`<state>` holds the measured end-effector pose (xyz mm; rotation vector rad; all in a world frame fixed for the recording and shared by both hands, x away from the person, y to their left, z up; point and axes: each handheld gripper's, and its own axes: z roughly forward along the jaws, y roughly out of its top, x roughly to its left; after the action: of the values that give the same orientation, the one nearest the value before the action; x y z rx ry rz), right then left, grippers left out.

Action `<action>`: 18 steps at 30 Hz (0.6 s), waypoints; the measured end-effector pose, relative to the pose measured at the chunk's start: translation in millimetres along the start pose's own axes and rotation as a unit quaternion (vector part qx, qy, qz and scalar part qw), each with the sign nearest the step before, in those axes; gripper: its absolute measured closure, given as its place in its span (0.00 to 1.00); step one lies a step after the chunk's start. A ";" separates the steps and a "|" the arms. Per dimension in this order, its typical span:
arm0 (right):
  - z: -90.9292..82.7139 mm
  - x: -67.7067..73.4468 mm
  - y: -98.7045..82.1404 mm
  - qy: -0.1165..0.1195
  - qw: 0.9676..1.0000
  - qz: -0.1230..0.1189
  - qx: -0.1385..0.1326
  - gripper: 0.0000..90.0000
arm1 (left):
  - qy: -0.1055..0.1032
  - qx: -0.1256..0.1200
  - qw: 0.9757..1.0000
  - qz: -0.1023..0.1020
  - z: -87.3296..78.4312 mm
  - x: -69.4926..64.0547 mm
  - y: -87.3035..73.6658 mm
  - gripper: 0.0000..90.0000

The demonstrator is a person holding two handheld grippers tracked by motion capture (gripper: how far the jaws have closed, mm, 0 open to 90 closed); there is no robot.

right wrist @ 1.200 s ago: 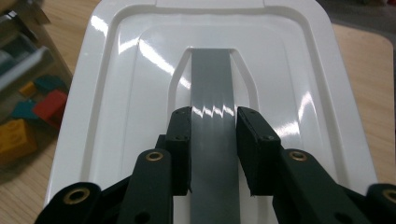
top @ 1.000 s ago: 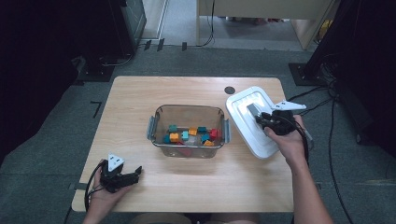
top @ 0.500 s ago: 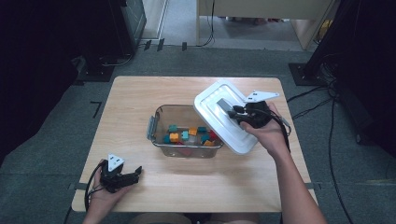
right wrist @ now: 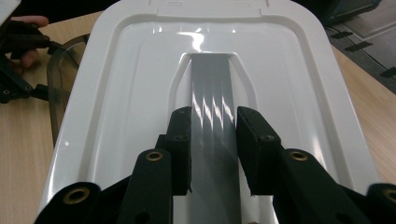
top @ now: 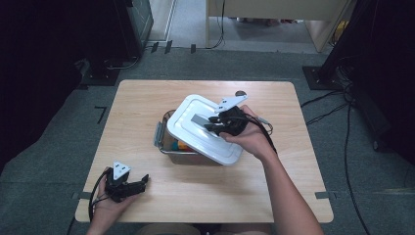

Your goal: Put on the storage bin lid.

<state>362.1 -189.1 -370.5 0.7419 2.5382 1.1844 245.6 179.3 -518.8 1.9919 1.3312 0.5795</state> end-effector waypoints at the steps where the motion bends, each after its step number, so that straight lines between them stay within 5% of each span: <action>1: 4.3 2.0 1.9 0.006 1.000 -0.005 0.001 0.76 | 0.000 0.001 1.000 0.001 -0.1 0.2 0.0 0.15; 6: 18.4 6.4 4.5 0.020 1.000 -0.012 0.008 0.76 | 0.000 0.000 1.000 0.000 0.0 0.0 0.0 0.15; 10: 19.0 6.9 6.5 0.006 1.000 0.013 0.000 0.69 | 0.000 0.000 1.000 0.000 0.0 0.0 0.0 0.15; 15: -1.0 4.8 3.3 -0.022 0.999 0.033 -0.010 0.60 | 0.000 0.000 1.000 0.001 -0.1 0.1 0.0 0.15; 18: -18.2 -0.4 -5.4 -0.055 0.996 0.069 -0.018 0.60 | 0.000 0.000 1.000 0.001 0.0 0.1 0.0 0.15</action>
<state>353.0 -204.0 -363.0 0.9589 2.4026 1.1935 245.6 179.3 -518.8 1.9940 1.3300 0.5809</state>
